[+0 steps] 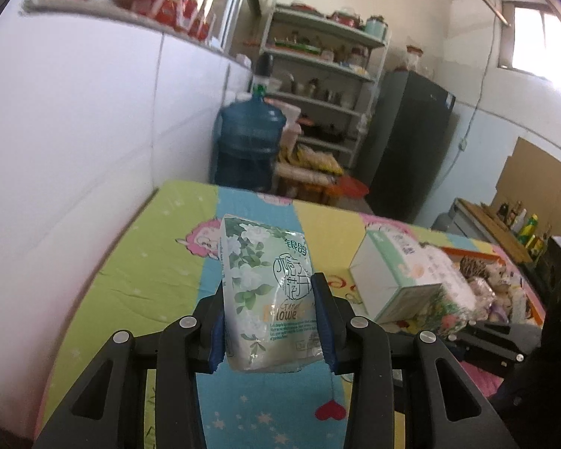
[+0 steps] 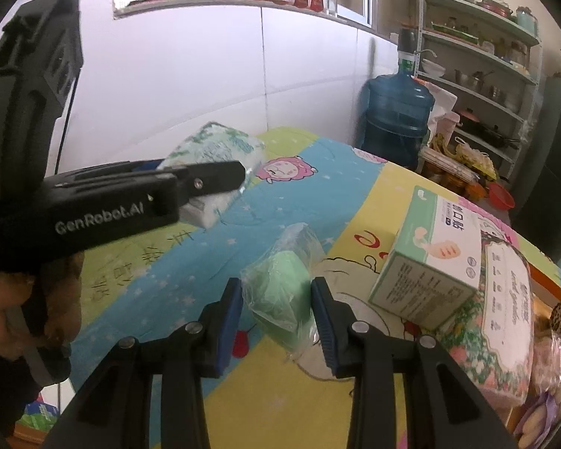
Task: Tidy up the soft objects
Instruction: 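Lift and carry the tissue pack and green ball bag over the box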
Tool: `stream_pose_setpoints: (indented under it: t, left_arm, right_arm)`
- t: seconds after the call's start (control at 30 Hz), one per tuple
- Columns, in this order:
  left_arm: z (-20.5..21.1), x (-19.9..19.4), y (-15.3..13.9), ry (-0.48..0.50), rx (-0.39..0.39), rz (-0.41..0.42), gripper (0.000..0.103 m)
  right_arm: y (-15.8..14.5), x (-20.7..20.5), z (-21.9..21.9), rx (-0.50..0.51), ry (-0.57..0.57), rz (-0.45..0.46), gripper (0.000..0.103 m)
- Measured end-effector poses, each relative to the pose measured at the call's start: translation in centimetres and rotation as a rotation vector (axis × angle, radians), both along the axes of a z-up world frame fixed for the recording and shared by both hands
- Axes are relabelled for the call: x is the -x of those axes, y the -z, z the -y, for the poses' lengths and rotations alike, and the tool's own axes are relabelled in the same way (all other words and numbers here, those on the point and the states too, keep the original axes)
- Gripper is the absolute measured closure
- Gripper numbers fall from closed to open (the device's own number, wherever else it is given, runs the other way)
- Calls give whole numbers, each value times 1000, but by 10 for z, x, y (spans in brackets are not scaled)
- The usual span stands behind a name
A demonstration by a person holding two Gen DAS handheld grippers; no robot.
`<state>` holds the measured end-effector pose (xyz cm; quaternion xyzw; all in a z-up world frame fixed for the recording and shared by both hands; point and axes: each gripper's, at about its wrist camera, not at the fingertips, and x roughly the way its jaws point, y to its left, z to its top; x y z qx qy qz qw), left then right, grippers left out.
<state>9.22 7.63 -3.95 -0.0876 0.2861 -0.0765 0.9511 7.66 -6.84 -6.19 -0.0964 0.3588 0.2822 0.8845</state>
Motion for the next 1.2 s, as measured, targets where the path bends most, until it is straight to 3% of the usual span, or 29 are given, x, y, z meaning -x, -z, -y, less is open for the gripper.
stream_pose_setpoints:
  t: [0.17,0.47,1.2]
  left_arm:
    - [13,21,-15,-2,-14,61,62]
    - [45,38,-34,64,-9,100,62]
    - [171,39,-42,294,-6,98,62]
  right_arm:
    - [-9,15,10,-30,0,14,65]
    - [-26,42,39,-82,40,58,65]
    - [-43,65,170,-159,323,138,65]
